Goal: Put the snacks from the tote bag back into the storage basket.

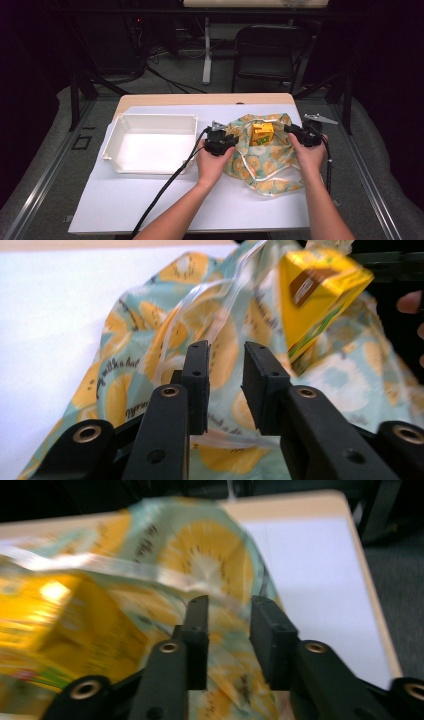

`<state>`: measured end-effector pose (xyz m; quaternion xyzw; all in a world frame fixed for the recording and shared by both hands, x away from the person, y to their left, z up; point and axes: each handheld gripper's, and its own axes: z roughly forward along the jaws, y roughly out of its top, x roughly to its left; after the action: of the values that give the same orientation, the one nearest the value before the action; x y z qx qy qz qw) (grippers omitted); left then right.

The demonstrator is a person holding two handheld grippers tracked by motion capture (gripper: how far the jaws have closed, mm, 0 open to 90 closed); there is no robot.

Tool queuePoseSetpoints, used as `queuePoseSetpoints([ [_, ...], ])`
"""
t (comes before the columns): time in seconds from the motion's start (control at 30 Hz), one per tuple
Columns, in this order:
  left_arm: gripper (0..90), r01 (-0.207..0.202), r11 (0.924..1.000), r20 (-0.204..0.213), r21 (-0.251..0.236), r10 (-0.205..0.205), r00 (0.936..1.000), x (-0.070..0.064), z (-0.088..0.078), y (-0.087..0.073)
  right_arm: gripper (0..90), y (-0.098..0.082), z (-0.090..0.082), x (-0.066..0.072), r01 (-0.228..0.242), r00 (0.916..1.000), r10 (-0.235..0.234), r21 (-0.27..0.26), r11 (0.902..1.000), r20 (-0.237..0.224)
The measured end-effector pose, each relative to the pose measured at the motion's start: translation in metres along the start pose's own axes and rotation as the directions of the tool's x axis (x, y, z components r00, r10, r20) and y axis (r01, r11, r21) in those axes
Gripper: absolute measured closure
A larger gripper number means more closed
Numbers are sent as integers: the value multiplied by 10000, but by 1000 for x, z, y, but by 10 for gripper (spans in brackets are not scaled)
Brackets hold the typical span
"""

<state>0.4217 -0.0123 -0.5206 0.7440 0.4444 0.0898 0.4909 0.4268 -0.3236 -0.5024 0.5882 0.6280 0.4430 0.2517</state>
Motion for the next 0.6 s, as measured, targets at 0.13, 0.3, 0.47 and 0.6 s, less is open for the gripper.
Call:
queuePoseSetpoints([
  [0.13,685,-133,9997,68,-220,135,9999,-5,-4,1,474,5,-23,15,490,9988,-491,-680,9965,5],
  [0.3,705,-510,9985,221,-174,514,9984,-10,-9,-3,396,0,-41,33,926,9957,-931,-1012,9905,0],
  [0.47,776,-653,9975,357,-279,663,9972,-14,-12,-6,310,-11,-44,55,762,9957,-807,-936,9927,-454],
  [0.6,715,-760,9964,267,-381,771,9967,-15,-16,-9,233,-17,-38,68,928,9947,-963,-883,9918,-366],
])
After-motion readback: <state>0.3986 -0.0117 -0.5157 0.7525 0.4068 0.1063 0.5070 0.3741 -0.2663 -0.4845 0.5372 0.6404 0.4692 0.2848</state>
